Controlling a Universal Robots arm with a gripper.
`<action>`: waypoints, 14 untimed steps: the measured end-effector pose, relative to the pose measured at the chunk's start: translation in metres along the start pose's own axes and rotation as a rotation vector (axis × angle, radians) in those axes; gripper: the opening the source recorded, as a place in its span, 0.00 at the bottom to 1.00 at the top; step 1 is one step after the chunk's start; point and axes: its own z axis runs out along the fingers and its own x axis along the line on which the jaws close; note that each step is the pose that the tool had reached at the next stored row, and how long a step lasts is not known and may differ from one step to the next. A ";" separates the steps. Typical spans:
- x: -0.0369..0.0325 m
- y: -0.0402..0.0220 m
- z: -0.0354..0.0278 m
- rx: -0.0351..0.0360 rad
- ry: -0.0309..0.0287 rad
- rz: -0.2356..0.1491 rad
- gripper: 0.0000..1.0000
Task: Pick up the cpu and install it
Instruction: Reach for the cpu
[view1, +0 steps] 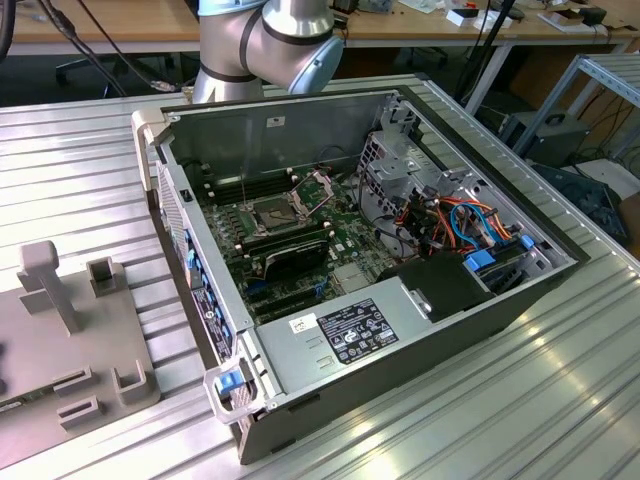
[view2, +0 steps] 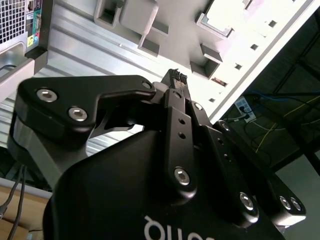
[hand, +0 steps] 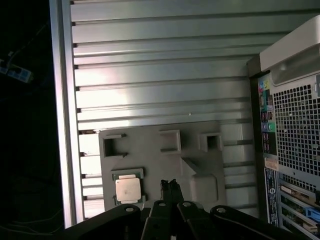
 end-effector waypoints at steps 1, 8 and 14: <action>0.0005 -0.0002 0.0009 0.0000 -0.0001 0.000 0.11; 0.0032 -0.0016 0.0053 0.0000 0.0000 0.000 0.11; 0.0055 -0.0026 0.0084 0.0000 0.0000 0.000 0.11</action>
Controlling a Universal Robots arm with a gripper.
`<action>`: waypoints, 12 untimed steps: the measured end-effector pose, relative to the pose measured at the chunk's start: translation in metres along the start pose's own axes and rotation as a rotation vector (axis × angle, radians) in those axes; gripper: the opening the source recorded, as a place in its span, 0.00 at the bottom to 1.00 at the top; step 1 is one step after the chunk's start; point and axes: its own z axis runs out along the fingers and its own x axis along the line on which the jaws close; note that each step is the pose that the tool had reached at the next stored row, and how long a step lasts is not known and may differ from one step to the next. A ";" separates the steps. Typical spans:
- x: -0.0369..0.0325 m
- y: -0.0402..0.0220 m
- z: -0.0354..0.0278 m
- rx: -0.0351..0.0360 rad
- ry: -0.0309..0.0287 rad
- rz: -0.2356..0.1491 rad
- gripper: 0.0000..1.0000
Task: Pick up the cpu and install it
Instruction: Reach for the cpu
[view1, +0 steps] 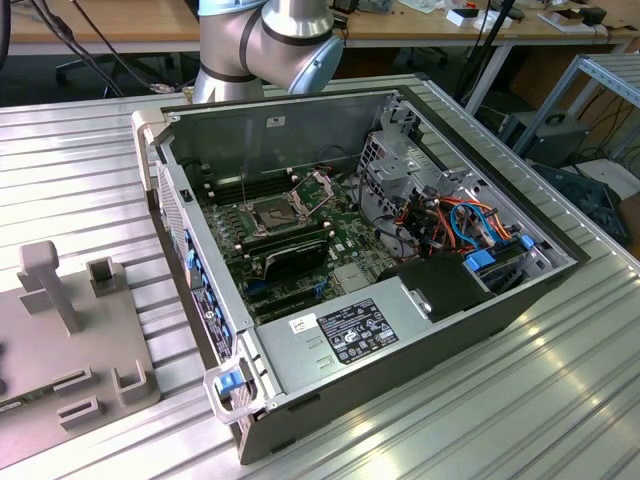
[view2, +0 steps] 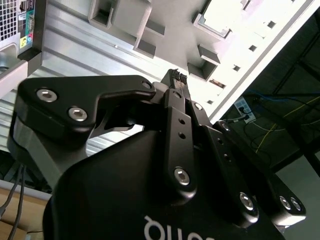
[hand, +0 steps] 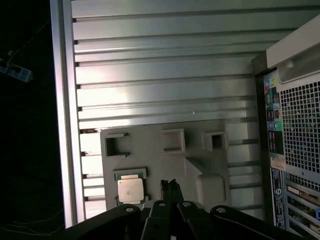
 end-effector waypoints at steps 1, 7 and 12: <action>0.0005 -0.0002 0.0007 -0.0001 -0.0001 0.000 0.11; 0.0043 -0.0017 0.0053 -0.0001 -0.0001 0.000 0.11; 0.0066 -0.0026 0.0079 -0.0001 -0.0001 0.000 0.11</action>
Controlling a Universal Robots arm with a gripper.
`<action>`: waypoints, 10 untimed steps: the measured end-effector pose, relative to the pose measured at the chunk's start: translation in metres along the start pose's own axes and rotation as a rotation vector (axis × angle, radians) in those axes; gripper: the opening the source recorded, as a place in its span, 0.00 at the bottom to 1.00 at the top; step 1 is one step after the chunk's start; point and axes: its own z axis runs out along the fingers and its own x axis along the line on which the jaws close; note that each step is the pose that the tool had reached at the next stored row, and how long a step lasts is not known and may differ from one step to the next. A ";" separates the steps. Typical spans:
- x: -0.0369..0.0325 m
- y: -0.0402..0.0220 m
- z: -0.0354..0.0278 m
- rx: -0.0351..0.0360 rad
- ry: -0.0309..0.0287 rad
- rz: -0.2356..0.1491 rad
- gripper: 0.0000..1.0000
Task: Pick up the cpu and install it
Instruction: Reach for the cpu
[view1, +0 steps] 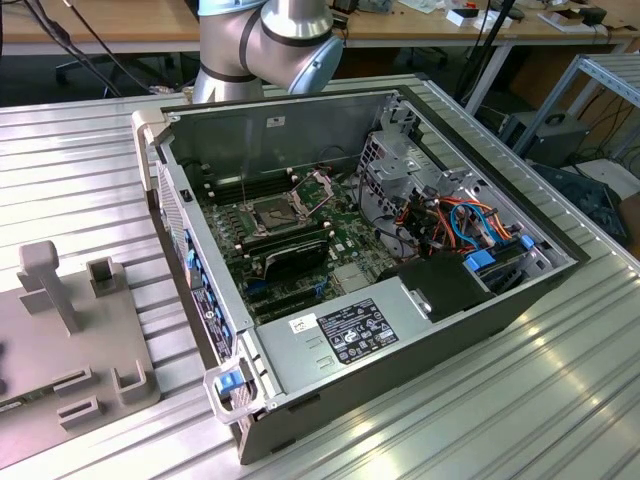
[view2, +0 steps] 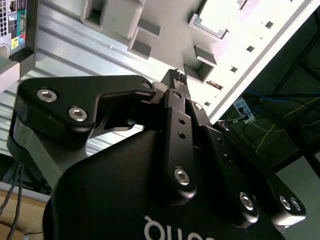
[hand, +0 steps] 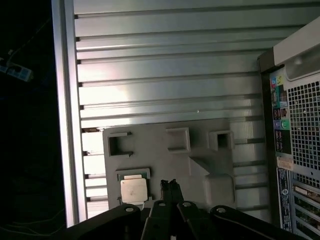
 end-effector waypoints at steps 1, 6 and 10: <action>0.0008 -0.0003 0.0008 0.0000 0.0000 0.000 0.11; 0.0034 -0.0009 0.0047 0.0002 0.0001 0.000 0.11; 0.0053 -0.0014 0.0071 0.0002 0.0000 0.000 0.11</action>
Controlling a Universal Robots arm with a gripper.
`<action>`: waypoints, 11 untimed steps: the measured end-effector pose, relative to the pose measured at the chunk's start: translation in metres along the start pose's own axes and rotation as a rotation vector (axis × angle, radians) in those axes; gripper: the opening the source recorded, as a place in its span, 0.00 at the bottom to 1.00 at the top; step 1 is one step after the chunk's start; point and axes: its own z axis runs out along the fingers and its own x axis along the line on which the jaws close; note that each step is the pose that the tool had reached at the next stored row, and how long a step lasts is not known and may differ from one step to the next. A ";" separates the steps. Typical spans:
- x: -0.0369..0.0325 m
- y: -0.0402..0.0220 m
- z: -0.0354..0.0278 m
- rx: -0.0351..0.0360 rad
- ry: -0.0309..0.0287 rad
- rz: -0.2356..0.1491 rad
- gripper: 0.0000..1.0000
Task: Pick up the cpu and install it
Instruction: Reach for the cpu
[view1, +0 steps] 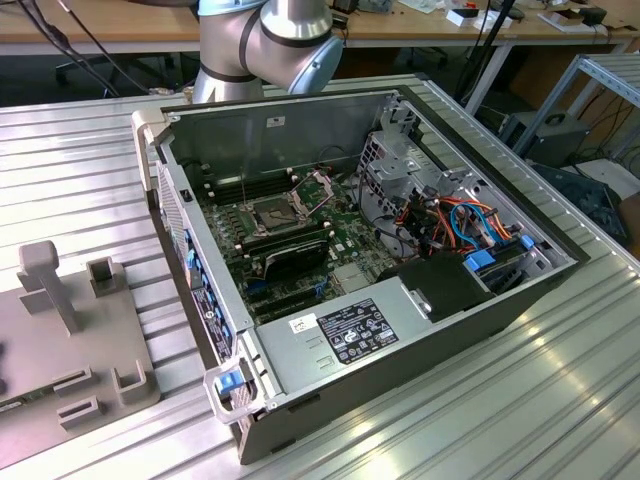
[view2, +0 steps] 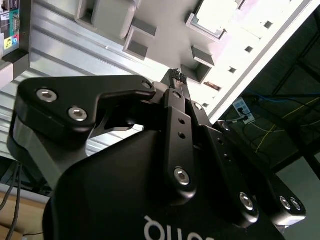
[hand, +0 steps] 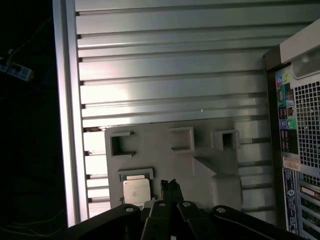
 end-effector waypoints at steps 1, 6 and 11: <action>0.0006 -0.0001 0.0007 0.0000 0.0000 0.000 0.11; 0.0044 -0.0006 0.0045 0.0005 -0.0001 0.000 0.11; 0.0072 -0.0012 0.0085 0.0009 0.0000 0.000 0.11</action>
